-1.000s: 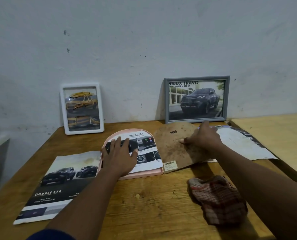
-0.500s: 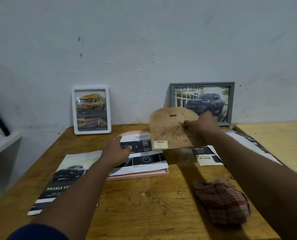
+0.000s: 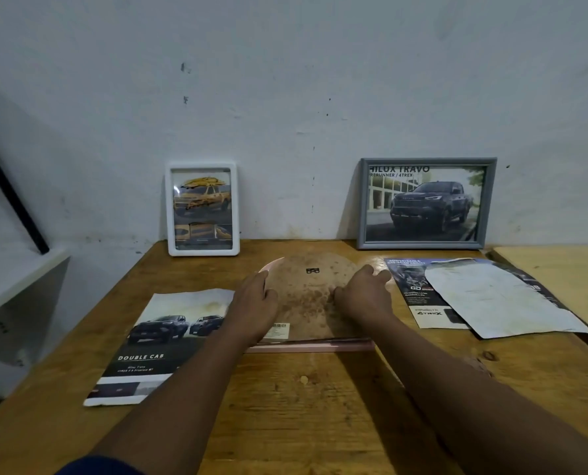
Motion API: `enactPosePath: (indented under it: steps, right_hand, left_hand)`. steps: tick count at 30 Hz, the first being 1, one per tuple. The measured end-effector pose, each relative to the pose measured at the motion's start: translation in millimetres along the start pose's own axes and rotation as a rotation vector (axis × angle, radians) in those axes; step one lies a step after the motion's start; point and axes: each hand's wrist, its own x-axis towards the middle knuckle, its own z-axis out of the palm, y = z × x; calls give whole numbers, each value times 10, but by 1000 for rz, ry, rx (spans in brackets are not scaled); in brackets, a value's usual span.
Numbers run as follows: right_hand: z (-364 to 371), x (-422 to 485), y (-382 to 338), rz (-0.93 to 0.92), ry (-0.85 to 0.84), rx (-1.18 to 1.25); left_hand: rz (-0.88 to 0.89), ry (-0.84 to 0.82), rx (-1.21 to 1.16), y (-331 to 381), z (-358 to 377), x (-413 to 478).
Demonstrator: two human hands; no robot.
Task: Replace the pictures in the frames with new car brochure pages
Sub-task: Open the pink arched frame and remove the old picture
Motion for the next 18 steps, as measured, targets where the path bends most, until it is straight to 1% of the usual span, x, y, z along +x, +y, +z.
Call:
enactPosePath:
  steps: [5,7,13,16,18]
  right_hand:
    - [54,-78,-37,-90,-18,-177]
    - [40,-78,-24,-104,-32,-217]
    - [-36,-16,-2,-221,-61,-337]
    - [-35,71,-38,-397,-35,-372]
    - [-25,141,-86,-519,-68,-350]
  left_hand:
    - [4,5,15,-22,15,-29]
    - [8,-8,25,-23,13,-39]
    - [24,-8,109,-19,12,-16]
    - [78,-24,209,-10,-27,33]
    - [108,-38,282,-9,-40,108]
